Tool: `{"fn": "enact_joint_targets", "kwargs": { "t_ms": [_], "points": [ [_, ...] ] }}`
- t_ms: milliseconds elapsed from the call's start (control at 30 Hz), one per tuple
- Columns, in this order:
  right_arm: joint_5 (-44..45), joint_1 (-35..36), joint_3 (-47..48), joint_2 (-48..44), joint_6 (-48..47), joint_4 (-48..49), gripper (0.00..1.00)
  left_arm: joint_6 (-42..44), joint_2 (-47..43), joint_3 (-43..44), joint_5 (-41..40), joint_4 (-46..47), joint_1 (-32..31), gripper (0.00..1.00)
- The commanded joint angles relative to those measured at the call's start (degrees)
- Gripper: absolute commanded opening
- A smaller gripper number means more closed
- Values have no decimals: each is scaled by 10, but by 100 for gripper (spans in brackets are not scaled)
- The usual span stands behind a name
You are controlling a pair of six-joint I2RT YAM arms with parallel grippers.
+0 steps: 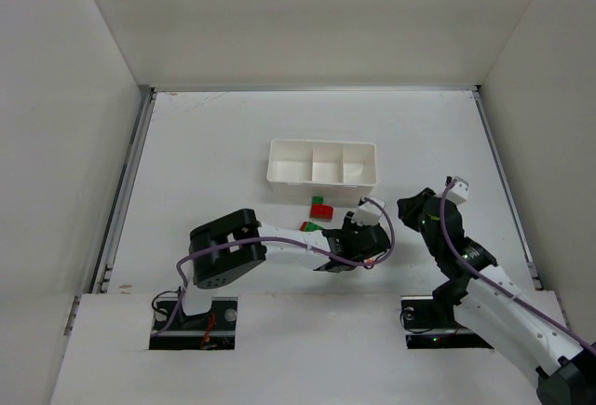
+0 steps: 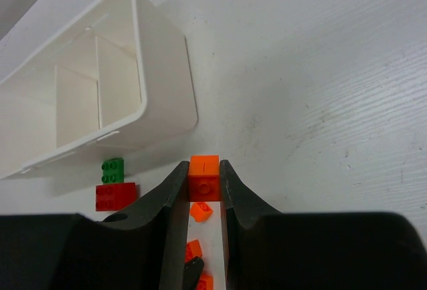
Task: Sort the legos into containers by color
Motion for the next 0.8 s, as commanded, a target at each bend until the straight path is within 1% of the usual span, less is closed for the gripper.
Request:
{"fn": "enact_joint_targets", "kwargs": {
  "t_ms": [0, 167, 200, 300, 400, 467, 567, 767],
  "points": [
    [-3, -1, 0, 1, -6, 34, 20, -25, -5, 17, -9, -18, 5, 33],
    [0, -1, 0, 7, -6, 38, 20, -25, 14, 23, -1, -11, 6, 34],
    [0, -1, -1, 6, -6, 38, 20, -25, 18, 25, 0, -9, 8, 33],
    [-1, 0, -2, 3, -6, 38, 20, -23, 24, 26, 11, -4, 16, 20],
    [-1, 1, -2, 3, -6, 38, 20, -24, 17, 18, 21, 2, 25, 14],
    [-1, 1, 0, 5, -8, 38, 20, -22, -3, 5, 25, 17, 27, 12],
    [-1, 1, 5, 8, -11, 37, 20, -8, -51, -24, 25, 64, 20, 12],
    [-4, 11, 42, 26, -32, 38, 20, 23, -169, -89, 21, 124, 25, 12]
  ]
}}
